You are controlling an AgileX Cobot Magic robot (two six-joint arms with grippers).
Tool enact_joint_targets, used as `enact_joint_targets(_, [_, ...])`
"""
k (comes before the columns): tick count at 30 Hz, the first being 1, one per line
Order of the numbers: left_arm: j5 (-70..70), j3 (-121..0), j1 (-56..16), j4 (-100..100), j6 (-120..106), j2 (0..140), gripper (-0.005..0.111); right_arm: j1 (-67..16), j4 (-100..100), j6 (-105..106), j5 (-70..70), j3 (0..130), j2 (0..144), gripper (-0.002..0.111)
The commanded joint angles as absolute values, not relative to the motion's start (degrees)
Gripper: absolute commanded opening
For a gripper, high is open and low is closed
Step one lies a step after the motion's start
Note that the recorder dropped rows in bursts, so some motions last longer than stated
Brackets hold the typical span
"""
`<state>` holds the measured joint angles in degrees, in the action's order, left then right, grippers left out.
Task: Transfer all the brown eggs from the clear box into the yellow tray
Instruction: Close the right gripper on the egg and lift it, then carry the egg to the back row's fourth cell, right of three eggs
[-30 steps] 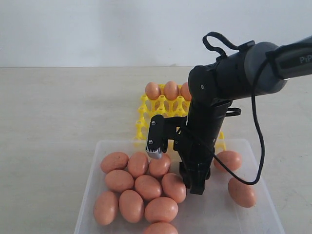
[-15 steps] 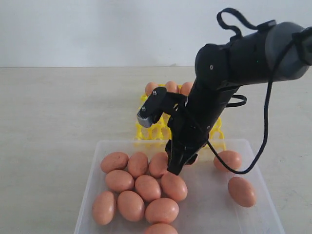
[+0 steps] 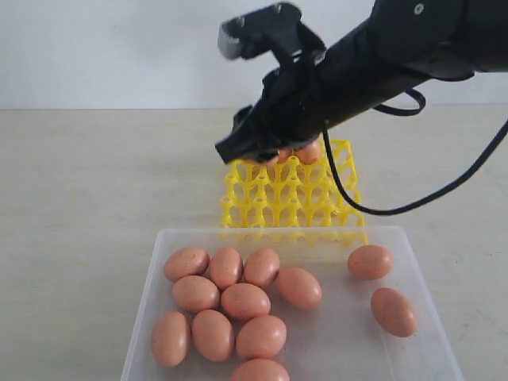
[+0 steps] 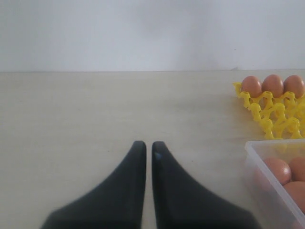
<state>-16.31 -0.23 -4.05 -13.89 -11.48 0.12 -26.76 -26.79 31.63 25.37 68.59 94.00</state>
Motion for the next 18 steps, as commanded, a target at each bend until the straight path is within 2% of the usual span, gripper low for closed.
enact_joint_targets(1, [-16.2,0.0,-4.6,-14.0,-11.6,0.0,0.004,-26.3,-28.0,20.7,12.9,68.7,91.9,0.000])
enact_joint_targets(13, [-16.2,0.0,-4.6,-14.0,-11.6,0.0,0.004,-26.3,-28.4,18.3,-4.9,68.5,91.4,0.000])
enact_joint_targets(18, [-16.2,0.0,-4.6,-14.0,-11.6,0.0,0.004,-26.2,-31.6,17.0,-16.7,62.6,85.8,0.000])
